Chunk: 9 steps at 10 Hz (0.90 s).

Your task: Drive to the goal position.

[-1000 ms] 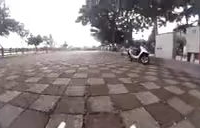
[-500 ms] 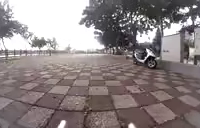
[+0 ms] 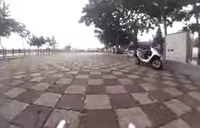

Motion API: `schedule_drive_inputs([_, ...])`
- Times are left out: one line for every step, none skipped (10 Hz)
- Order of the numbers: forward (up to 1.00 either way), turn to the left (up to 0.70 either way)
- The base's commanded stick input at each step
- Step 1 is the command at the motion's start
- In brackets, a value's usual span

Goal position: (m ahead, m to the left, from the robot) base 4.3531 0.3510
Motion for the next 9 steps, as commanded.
schedule_drive_inputs([0.70,0.01])
schedule_drive_inputs([0.70,0.01])
schedule_drive_inputs([0.70,0.01])
schedule_drive_inputs([0.70,0.01])
schedule_drive_inputs([0.70,0.01])
schedule_drive_inputs([0.70,0.01])
schedule_drive_inputs([0.70,0.01])
schedule_drive_inputs([0.70,0.01])
schedule_drive_inputs([0.70,0.01])
